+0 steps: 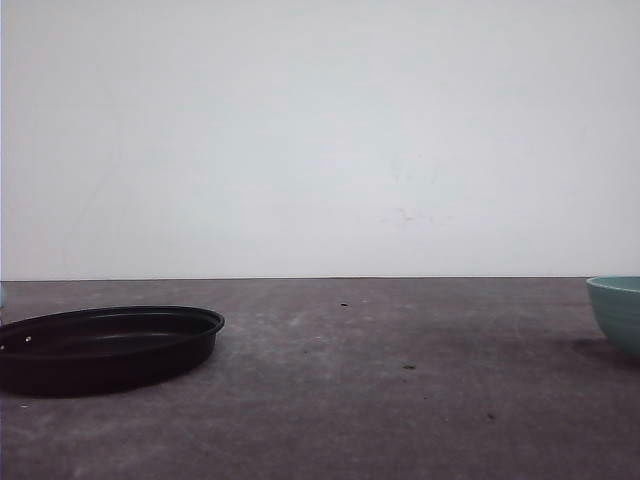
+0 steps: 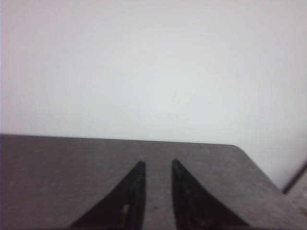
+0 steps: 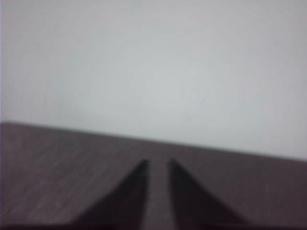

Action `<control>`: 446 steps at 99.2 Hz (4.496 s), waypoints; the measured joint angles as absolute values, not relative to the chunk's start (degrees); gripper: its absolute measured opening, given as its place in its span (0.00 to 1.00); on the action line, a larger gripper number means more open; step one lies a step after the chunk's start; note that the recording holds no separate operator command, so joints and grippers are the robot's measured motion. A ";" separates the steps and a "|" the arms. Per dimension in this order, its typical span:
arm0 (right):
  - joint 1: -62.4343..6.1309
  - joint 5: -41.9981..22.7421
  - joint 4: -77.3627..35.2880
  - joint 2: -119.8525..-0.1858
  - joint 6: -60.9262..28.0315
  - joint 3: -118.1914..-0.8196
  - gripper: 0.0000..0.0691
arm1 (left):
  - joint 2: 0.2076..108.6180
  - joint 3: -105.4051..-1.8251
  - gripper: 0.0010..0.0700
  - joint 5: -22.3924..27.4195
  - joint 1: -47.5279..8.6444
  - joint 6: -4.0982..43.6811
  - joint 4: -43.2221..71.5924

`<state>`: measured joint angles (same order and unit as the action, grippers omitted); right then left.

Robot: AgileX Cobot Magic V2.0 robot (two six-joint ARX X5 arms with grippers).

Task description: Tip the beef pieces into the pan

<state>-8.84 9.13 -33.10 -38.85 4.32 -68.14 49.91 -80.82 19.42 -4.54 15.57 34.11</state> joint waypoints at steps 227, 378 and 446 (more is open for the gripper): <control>-8.84 9.04 -63.24 -47.46 5.34 -68.64 0.91 | 79.35 -39.11 0.52 4.84 -3.81 27.97 17.41; -3.51 3.14 -66.39 -60.45 4.23 -68.64 0.88 | 56.21 -39.07 0.02 11.90 -8.40 38.98 20.80; 6.15 10.50 -61.71 -76.25 2.37 -57.87 0.43 | 53.28 -39.07 0.02 12.19 -12.93 40.25 20.80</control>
